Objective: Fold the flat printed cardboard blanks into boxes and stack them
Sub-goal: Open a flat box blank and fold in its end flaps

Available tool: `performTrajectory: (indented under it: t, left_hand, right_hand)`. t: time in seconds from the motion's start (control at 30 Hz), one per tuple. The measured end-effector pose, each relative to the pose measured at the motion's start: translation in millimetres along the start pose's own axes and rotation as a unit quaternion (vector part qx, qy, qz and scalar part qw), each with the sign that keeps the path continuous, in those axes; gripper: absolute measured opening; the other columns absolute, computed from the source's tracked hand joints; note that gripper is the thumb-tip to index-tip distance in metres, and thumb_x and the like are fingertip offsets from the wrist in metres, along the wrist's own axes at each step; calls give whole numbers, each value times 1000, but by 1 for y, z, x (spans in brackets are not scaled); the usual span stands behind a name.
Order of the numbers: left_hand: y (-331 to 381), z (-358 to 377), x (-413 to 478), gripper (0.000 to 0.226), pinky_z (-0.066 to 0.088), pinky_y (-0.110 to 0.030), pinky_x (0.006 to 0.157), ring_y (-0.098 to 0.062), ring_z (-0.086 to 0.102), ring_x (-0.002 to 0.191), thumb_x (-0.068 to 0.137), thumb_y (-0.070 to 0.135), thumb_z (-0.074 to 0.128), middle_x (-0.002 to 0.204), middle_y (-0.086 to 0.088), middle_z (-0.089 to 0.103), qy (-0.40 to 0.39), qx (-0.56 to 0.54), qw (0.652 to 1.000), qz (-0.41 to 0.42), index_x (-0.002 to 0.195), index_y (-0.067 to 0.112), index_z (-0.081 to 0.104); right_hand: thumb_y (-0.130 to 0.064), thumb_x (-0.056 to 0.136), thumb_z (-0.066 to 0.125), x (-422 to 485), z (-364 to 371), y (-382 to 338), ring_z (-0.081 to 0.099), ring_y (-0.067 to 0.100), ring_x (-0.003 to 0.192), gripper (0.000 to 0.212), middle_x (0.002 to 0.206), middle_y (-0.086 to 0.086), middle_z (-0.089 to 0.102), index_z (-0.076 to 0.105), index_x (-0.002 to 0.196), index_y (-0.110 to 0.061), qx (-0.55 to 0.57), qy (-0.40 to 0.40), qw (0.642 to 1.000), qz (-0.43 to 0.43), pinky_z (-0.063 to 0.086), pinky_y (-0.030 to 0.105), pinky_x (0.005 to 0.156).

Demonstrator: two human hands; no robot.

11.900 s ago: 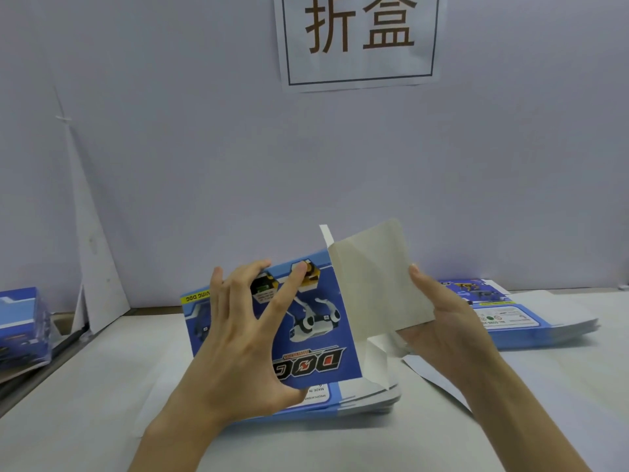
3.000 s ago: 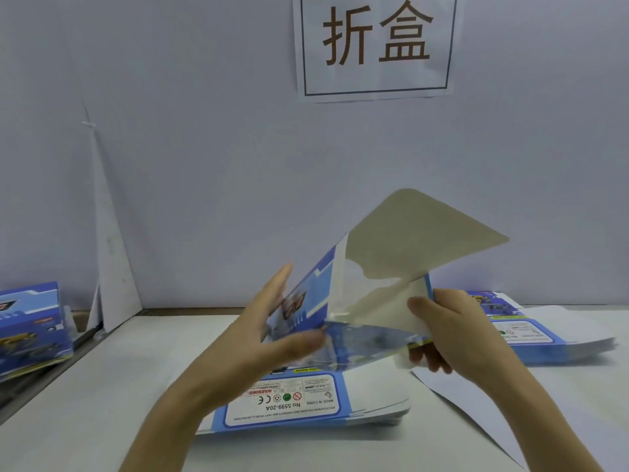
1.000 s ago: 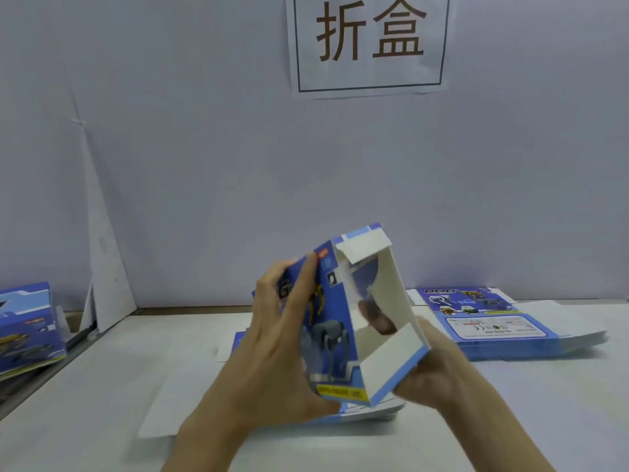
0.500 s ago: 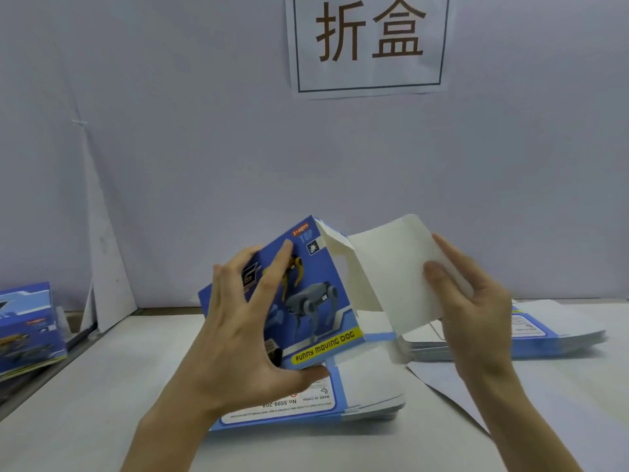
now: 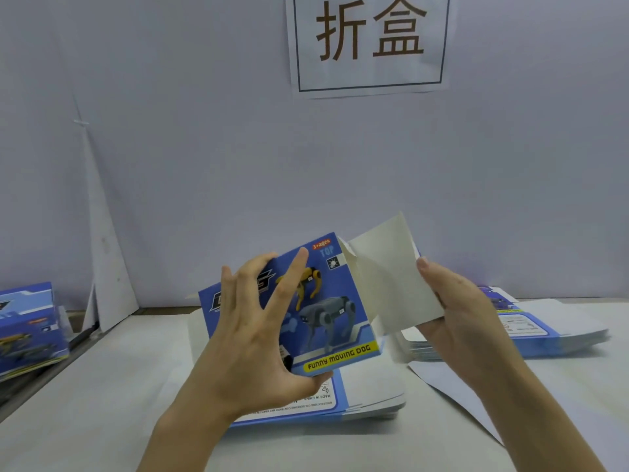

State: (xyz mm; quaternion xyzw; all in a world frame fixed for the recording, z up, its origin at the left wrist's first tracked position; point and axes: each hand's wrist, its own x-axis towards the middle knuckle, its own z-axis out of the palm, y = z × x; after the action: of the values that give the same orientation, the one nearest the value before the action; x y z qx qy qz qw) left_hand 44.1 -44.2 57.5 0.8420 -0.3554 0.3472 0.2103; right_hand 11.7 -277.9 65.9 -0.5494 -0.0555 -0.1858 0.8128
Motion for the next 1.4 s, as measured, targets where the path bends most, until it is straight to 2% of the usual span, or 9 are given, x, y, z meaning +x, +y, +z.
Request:
performTrajectory:
  t: [0.13,0.3,0.5,0.77,1.0,1.1,1.2,1.3,1.4]
  left_hand:
    - [-2,-1,-1,119,43,-63,95,-18,29,129,54,70,65,141,0,18,1,-11,1000,-18,151,32,7]
    - [-3,1,-2,116,39,-65,99,-17,15,135,57,72,62,148,-2,13,-18,10,1000,4,151,30,7]
    - [1,2,0,116,34,-67,101,-20,18,137,58,74,59,147,-3,14,-10,9,1000,2,151,33,3]
    - [10,3,1,117,43,-64,93,-12,26,123,54,61,68,138,-9,31,9,20,1000,2,151,22,15]
    - [9,6,0,114,17,-63,113,-21,35,131,59,70,60,140,-8,28,32,18,999,12,152,26,10]
    - [9,7,0,115,8,-59,116,-22,38,132,60,71,60,142,-5,26,25,0,1000,4,151,32,4]
    - [8,6,-1,111,20,-67,109,-20,27,136,61,73,59,145,-4,21,6,0,1000,-5,151,33,8]
    - [11,4,-3,109,12,-63,114,-17,5,146,63,73,59,155,-1,3,-35,-16,999,2,150,40,3]
    - [19,4,-2,107,11,-54,114,-22,2,147,63,69,62,158,-6,-3,-51,27,997,57,151,39,8]
  right_hand:
    - [-23,94,53,1,-3,3,65,8,74,22,89,-2,74,75,93,-24,-77,43,996,-33,52,26,63]
    - [-47,76,62,0,3,0,61,7,67,22,76,-5,71,77,82,-33,-84,68,993,-40,47,27,60]
    - [-31,91,57,-3,6,-2,61,8,69,23,74,-10,71,76,79,-37,-108,93,986,-83,46,30,64]
    - [-12,98,50,-19,35,12,57,-11,109,38,115,-32,63,58,122,-41,-211,-59,953,-210,42,4,82]
    - [-24,94,43,-22,43,22,52,-8,119,42,125,-33,57,48,131,-44,-262,-59,932,-245,40,2,86]
    - [-25,96,43,-21,40,21,60,3,109,40,118,-24,63,49,131,-43,-260,-59,935,-234,48,12,80]
    - [-15,101,46,-21,38,16,55,38,95,41,109,11,62,53,129,-43,-240,-52,949,-199,51,40,75]
    - [-10,99,46,-21,35,11,57,31,91,41,104,7,66,57,126,-39,-254,-63,943,-206,52,19,69]
    - [-10,99,46,-21,35,10,58,36,93,41,104,9,67,57,127,-38,-276,-78,937,-197,51,43,77]
